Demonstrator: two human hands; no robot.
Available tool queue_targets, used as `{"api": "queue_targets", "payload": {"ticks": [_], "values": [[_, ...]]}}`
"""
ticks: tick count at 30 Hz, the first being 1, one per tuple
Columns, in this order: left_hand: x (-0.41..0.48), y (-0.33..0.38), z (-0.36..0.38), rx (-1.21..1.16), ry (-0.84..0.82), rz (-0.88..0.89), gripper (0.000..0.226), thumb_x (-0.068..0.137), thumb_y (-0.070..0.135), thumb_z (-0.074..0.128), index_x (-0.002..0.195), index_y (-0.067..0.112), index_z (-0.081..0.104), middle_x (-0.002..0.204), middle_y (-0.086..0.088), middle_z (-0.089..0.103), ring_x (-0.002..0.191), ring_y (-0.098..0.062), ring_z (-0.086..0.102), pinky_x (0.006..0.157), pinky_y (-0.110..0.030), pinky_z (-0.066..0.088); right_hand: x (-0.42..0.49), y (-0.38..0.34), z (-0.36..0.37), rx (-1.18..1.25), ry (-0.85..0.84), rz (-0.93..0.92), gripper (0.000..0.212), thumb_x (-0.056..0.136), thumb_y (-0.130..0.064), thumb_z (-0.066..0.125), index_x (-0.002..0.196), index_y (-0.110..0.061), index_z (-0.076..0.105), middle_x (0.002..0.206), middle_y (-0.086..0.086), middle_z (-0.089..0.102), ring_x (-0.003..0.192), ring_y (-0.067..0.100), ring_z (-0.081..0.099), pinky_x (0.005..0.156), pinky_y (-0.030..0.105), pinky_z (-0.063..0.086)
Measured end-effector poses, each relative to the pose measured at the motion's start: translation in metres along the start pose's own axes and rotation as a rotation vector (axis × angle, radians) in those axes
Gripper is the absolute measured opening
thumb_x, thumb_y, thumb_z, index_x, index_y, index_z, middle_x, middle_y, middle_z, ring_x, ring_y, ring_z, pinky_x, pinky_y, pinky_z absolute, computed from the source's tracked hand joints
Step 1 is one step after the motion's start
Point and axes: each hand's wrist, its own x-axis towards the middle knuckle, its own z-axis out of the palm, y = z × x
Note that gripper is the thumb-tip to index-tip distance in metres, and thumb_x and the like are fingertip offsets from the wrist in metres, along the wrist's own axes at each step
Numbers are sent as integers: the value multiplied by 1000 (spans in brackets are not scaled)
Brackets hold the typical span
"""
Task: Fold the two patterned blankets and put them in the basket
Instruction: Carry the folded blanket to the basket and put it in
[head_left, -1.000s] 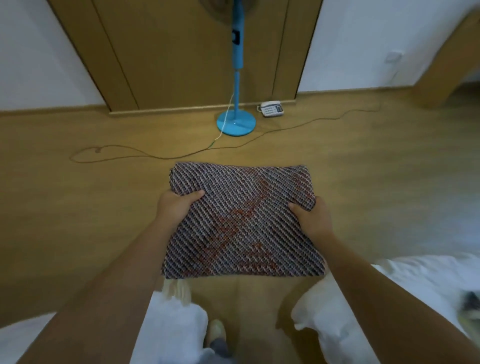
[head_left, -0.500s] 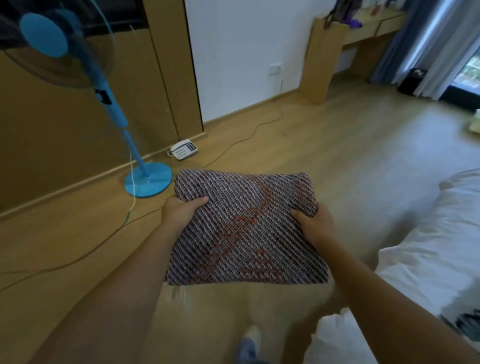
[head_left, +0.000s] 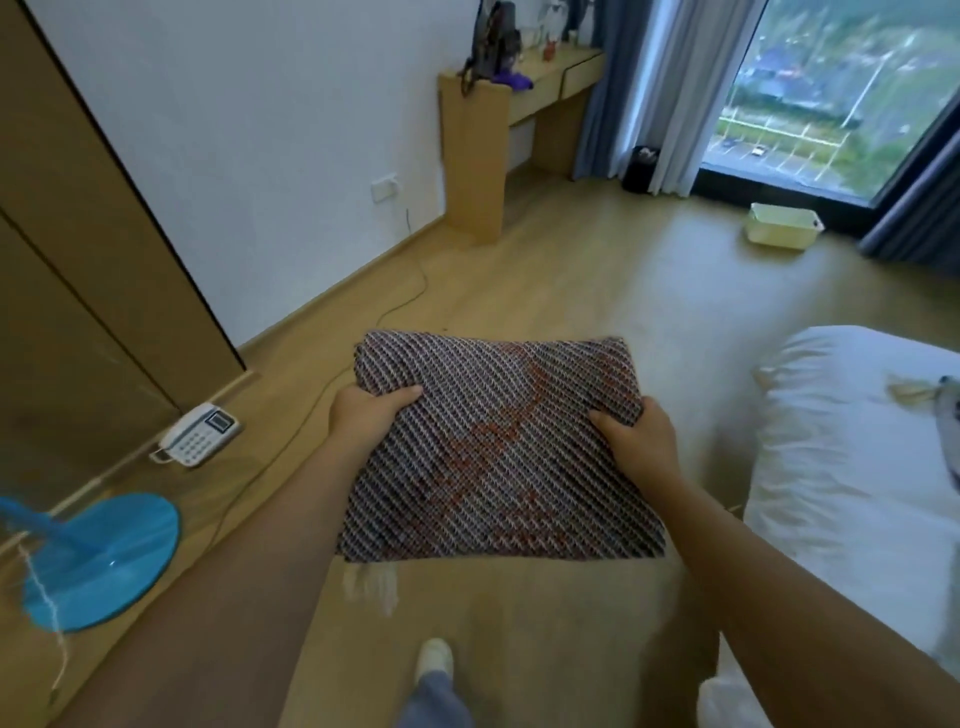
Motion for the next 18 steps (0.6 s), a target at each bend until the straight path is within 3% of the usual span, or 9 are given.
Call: {"api": "queue_targets", "payload": {"ticks": [8, 10, 13, 18], "values": [[157, 124, 131, 95, -216, 109, 64, 64, 34, 82, 118, 7, 58, 118, -9, 63, 100, -28, 61, 85, -33, 47, 171, -23, -13, 40, 209, 134, 44, 77, -34, 70, 108, -7, 53, 104, 12, 63, 94, 28, 59, 83, 39, 49], [188, 150, 170, 118, -274, 142, 67, 65, 35, 82, 119, 6, 57, 121, -9, 63, 105, -29, 60, 91, -36, 48, 210, -23, -24, 42, 251, 162, 45, 77, -37, 70, 109, -9, 54, 99, 6, 62, 88, 24, 58, 77, 34, 47], [234, 183, 233, 149, -342, 155, 68, 64, 36, 82, 120, 6, 58, 120, -10, 63, 104, -30, 61, 95, -44, 49, 275, -17, -40, 61, 310, 193, 46, 77, -37, 70, 110, -11, 53, 94, -1, 56, 84, 18, 53, 74, 29, 40], [306, 236, 349, 175, -410, 160, 67, 63, 37, 82, 117, 4, 58, 117, -11, 64, 100, -31, 61, 89, -42, 50, 395, 1, -70, 91, 361, 219, 43, 77, -33, 71, 108, -9, 53, 99, 3, 58, 87, 19, 53, 77, 30, 41]]}}
